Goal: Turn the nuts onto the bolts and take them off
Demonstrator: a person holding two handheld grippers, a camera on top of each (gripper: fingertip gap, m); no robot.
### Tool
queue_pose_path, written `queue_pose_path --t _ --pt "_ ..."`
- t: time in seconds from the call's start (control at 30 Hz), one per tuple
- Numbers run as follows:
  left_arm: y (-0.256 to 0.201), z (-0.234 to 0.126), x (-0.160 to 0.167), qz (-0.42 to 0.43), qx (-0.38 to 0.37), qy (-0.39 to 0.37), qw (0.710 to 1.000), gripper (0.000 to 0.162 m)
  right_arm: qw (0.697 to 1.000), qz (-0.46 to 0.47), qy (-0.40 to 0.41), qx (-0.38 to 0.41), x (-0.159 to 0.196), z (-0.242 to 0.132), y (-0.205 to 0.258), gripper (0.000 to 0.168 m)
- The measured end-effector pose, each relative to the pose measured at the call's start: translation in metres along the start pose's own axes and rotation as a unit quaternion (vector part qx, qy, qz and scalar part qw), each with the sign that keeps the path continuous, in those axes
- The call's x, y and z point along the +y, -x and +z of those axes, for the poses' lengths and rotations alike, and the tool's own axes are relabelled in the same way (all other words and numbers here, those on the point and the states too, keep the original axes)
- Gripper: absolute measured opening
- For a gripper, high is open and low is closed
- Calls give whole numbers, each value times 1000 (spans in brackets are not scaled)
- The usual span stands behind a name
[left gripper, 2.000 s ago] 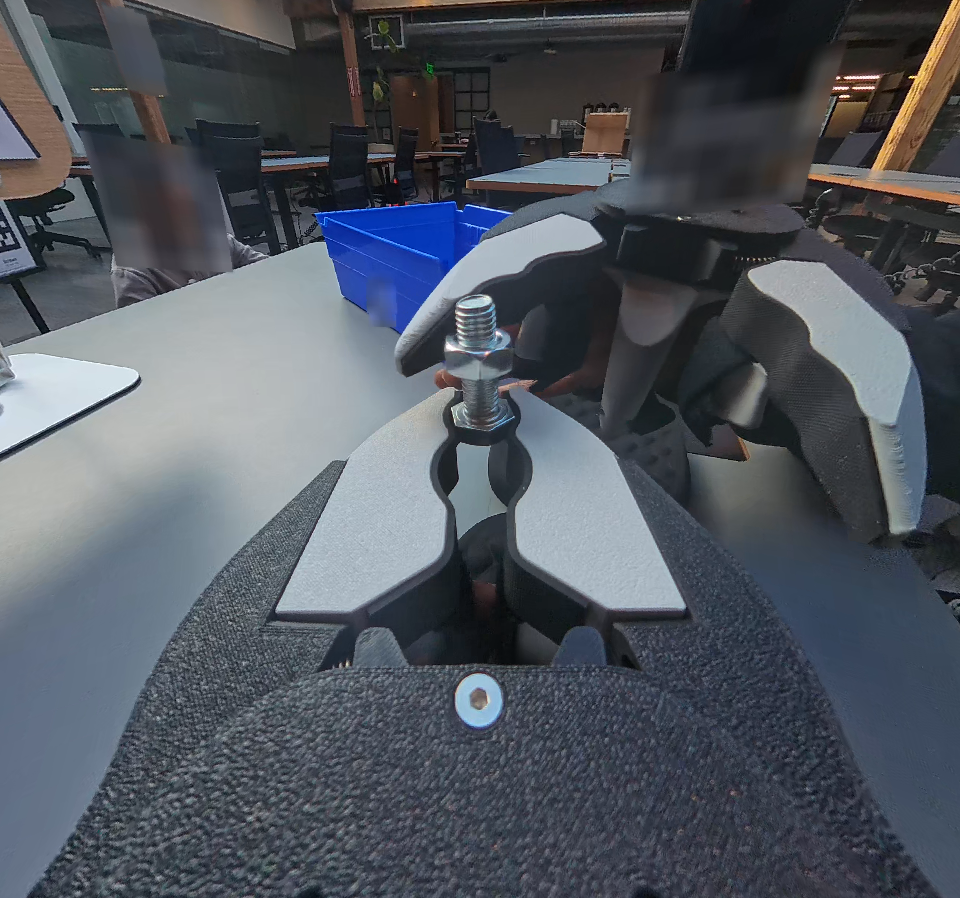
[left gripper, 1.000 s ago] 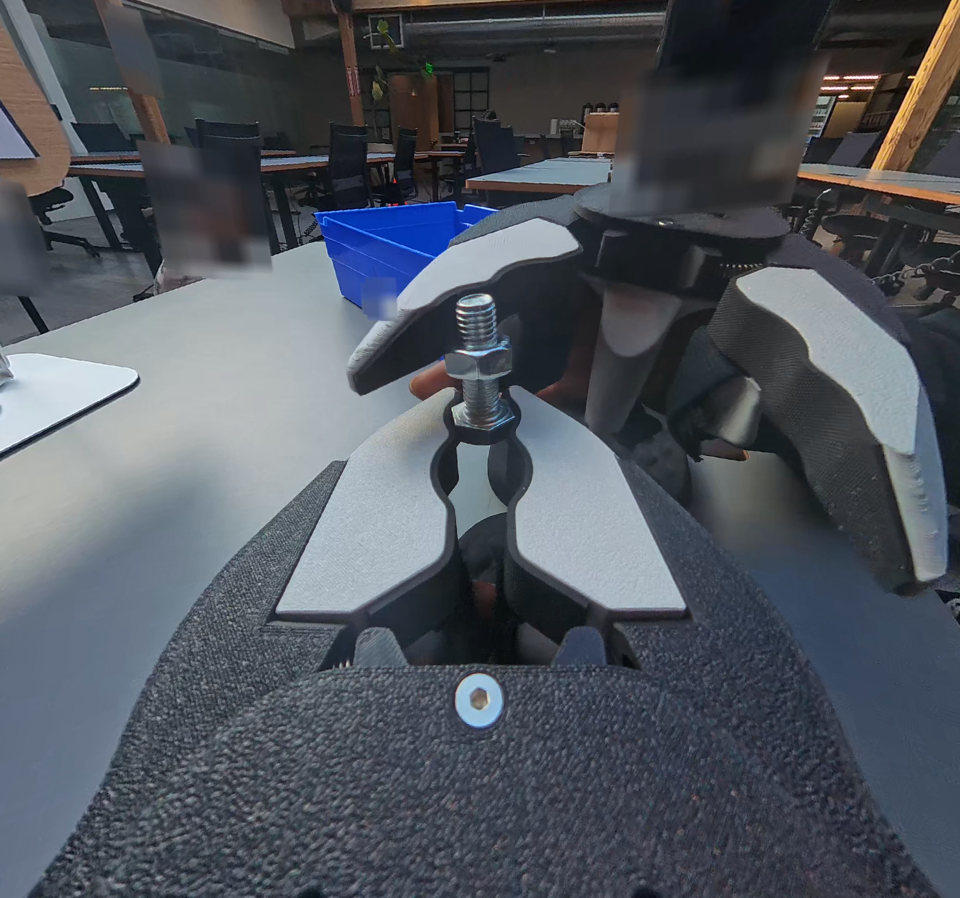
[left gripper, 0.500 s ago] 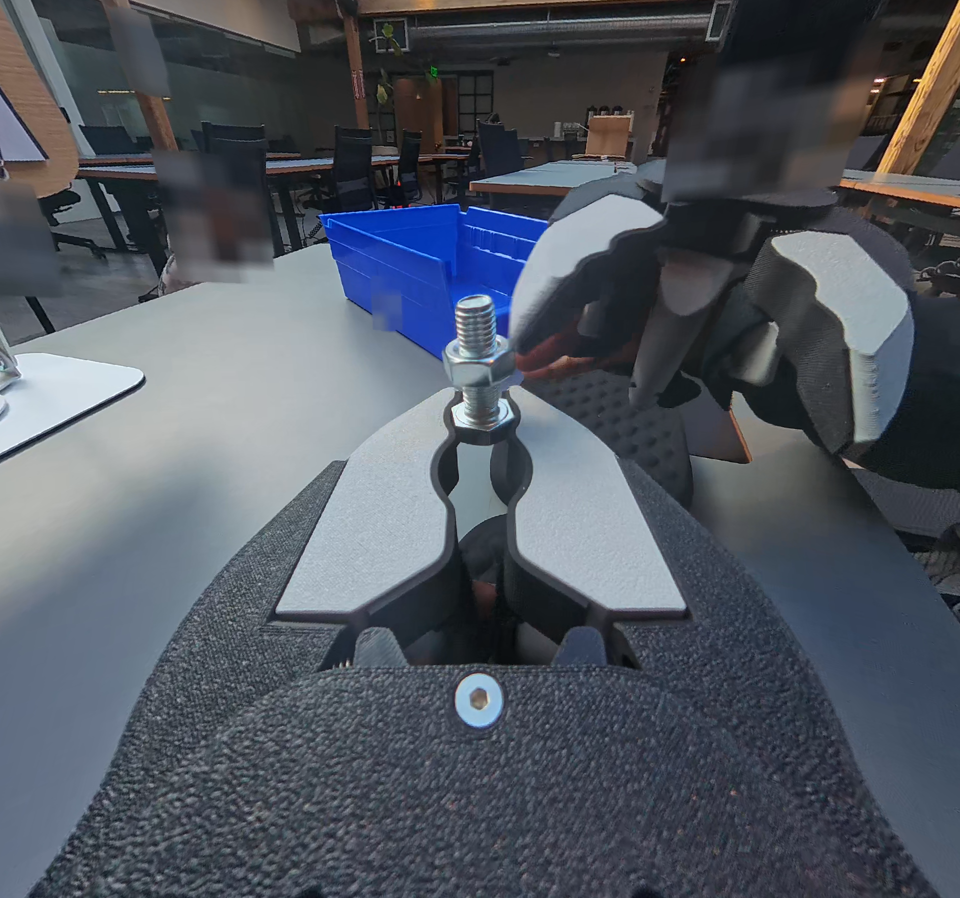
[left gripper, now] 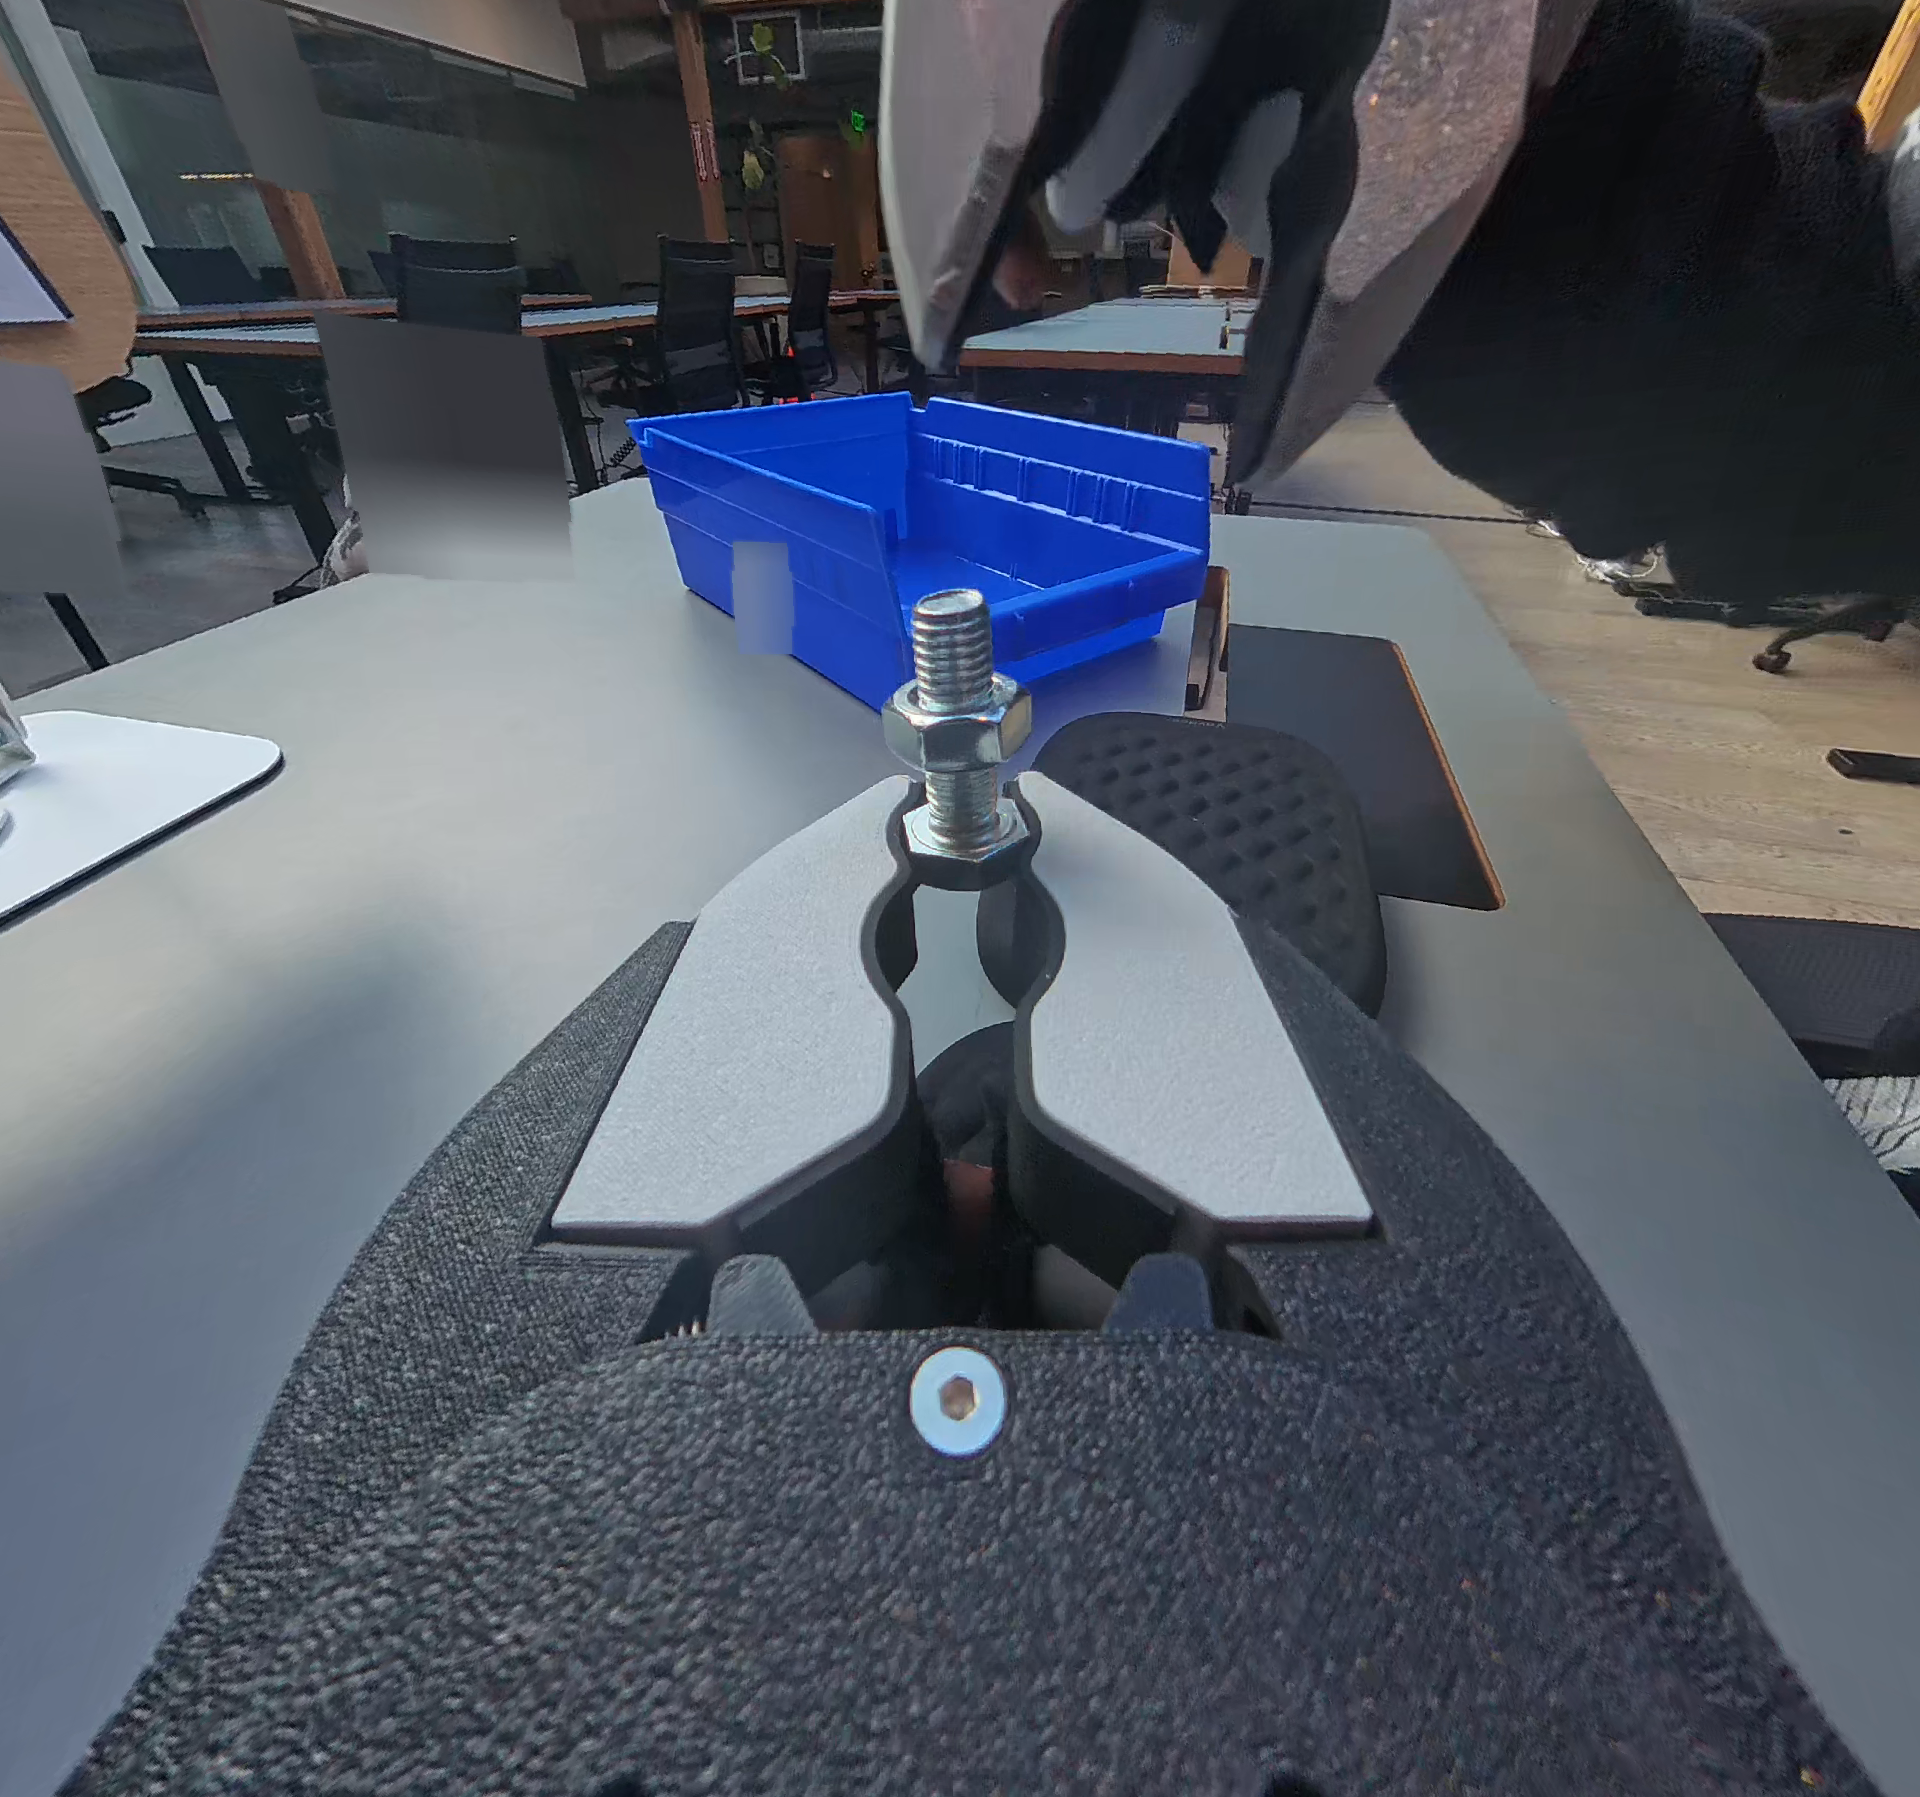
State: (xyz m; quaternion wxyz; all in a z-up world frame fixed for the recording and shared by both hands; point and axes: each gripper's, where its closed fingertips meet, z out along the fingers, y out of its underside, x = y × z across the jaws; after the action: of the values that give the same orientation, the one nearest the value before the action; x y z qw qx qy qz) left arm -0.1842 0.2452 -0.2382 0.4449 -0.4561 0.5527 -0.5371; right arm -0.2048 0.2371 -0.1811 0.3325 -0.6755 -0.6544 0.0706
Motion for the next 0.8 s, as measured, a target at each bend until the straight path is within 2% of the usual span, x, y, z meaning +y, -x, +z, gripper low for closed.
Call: queue_pose_path --t 0.17,0.4,0.73,0.8 --pt "-1 1 1 5 0 5 1000 14 991 -70 70 -86 -12 14 -12 16" --pt "-1 1 1 3 1 4 1000 14 973 -83 137 -163 -3 28 -5 17" --pt "-2 1 0 2 6 3 1000 14 974 -68 135 -166 4 32 -3 9" --pt "-1 0 0 -5 6 0 1000 29 977 -59 138 -152 9 26 -9 9"
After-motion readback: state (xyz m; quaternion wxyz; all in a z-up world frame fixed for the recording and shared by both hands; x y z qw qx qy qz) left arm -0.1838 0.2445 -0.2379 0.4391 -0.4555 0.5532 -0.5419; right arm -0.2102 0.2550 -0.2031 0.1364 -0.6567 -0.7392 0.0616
